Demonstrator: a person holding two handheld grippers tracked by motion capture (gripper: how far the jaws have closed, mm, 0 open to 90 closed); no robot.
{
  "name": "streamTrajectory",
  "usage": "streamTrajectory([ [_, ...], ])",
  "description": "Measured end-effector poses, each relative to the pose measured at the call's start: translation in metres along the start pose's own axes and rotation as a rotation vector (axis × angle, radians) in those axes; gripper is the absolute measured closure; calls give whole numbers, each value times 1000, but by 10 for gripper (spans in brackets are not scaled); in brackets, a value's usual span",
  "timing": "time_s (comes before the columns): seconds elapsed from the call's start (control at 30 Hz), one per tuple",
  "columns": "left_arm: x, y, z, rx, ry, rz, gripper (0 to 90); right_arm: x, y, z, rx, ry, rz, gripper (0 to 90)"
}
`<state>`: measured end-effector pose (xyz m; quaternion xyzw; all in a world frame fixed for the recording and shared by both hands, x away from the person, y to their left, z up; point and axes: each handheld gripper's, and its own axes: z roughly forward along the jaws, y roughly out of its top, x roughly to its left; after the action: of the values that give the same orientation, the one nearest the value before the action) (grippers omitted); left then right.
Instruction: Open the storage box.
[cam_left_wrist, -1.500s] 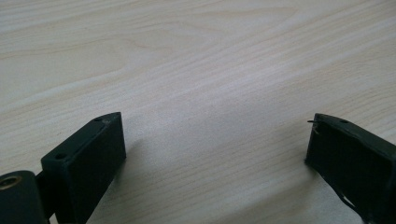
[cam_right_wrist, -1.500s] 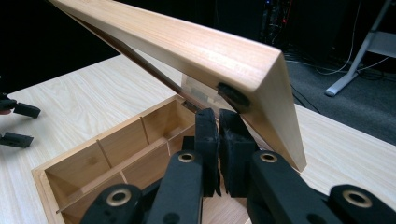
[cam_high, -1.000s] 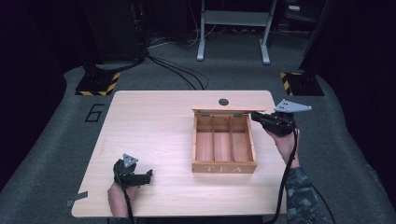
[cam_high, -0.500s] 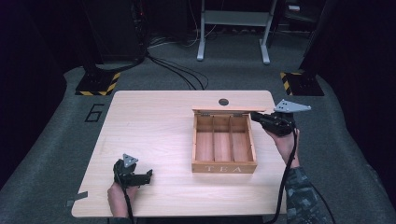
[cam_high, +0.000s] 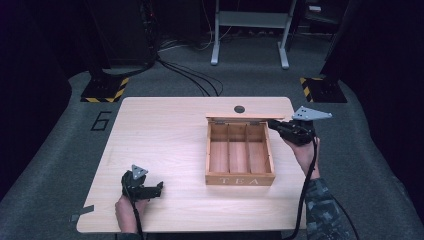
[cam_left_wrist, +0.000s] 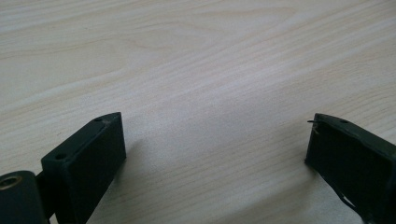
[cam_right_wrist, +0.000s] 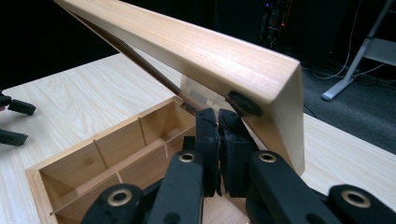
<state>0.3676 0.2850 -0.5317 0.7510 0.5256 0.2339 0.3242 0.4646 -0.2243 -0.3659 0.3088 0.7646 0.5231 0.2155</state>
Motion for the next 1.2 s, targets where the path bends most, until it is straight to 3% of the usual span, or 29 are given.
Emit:
streamTrajectory([
  [0.47, 0, 0, 0, 0, 0, 1, 45, -1, 1, 1, -8, -1, 1, 868],
  [0.83, 0, 0, 0, 0, -1, 3, 47, -3, 3, 2, 3, 14, 29, 868],
  [1.2, 0, 0, 0, -1, -1, 3, 47, -3, 4, 3, 12, 11, 20, 869],
])
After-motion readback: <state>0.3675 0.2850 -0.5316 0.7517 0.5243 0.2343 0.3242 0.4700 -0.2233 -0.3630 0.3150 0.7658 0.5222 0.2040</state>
